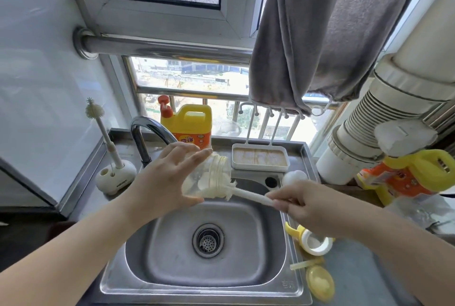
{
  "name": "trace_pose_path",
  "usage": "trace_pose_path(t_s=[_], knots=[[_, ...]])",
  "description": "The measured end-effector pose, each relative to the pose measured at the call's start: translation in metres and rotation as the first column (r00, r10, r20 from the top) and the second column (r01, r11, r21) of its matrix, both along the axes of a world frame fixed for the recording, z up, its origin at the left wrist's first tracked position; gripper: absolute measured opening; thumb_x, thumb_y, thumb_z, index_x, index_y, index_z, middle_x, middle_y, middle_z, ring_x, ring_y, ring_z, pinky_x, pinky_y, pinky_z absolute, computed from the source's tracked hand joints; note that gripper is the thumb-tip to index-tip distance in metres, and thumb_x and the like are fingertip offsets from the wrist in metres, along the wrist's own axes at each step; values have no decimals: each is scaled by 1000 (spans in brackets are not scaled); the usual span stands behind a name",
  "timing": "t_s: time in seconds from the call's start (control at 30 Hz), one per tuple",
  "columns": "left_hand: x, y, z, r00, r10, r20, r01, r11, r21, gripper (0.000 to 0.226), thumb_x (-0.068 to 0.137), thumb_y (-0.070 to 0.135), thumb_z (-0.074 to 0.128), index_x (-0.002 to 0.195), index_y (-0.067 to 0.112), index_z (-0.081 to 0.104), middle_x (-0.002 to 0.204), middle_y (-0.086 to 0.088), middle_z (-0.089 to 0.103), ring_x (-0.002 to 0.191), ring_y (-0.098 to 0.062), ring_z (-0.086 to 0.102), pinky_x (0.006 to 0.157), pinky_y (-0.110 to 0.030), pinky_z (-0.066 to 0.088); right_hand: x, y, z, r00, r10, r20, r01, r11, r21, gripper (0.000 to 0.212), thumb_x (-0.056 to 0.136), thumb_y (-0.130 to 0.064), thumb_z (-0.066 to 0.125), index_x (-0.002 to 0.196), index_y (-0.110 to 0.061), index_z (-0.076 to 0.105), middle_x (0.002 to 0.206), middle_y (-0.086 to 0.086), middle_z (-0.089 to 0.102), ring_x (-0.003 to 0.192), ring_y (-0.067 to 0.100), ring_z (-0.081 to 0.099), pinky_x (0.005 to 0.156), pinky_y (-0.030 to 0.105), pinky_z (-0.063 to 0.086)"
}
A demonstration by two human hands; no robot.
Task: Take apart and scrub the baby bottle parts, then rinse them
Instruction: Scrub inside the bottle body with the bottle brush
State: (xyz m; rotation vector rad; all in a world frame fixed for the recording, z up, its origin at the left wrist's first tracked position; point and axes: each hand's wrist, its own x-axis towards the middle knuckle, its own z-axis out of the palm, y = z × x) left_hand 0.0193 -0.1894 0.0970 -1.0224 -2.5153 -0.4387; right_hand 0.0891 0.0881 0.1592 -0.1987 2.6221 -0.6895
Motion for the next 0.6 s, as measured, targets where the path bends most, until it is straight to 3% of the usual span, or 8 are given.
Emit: trace_pose_path(t_s=[0.07,0.13,0.27,0.3,0.37,0.43,0.5,0.6], knots=[[1,1,-1,999,30,-27,-29,999,24,95,55,54,77,135,17,40,117,-19,59,110,-26,48,77,-45,54,-1,-4,5,965,-59,257,127,958,-258,26,99,-28,43,101,-29,69,56,-1,38,45,9,29,42,20,25],[2,8,0,999,40,-35,-39,999,26,92,63,61,63,138,14,37,121,-21,55,114,-27,42,80,-48,52,-3,-8,10,894,-116,433,304,867,-395,28,100,-27,41,99,-24,69,51,-5,34,44,9,25,39,19,20],[11,24,-7,1000,0,-2,0,1000,9,71,91,56,40,144,11,27,140,-17,36,133,-31,30,105,-51,30,-3,-19,12,852,-95,515,364,814,-452,31,100,-31,40,103,-19,68,51,-7,32,41,6,24,36,15,17],[12,25,-7,1000,-10,2,10,1000,13,64,95,52,34,145,11,27,143,-17,35,136,-31,26,107,-51,25,-3,-18,12,855,-95,510,356,822,-445,30,100,-31,40,102,-20,68,52,-7,33,42,6,24,37,16,17],[13,23,-5,999,-41,-4,41,999,6,66,91,48,45,145,13,27,141,-11,37,134,-28,28,105,-51,34,-3,-15,11,876,-101,472,319,855,-408,29,100,-29,41,101,-22,69,49,-8,35,42,7,26,39,17,20],[10,20,3,1000,-13,27,15,998,-55,93,69,52,72,143,15,29,125,-2,38,117,-21,35,90,-46,49,-2,-14,11,913,-65,403,210,921,-328,26,100,-28,42,102,-25,67,44,-13,39,41,8,29,40,19,25],[7,21,11,996,39,85,-28,991,-133,107,48,60,80,137,19,37,115,2,35,108,-17,33,81,-40,52,0,-17,10,955,-14,297,86,969,-231,23,99,-31,44,103,-30,67,43,-14,42,41,7,32,42,20,28],[8,25,16,951,108,290,-81,991,-103,96,54,58,79,136,26,41,130,6,38,122,-16,37,93,-36,48,3,-13,14,998,56,43,-55,998,-21,22,96,-37,47,108,-36,65,53,-13,52,46,3,42,47,15,35]])
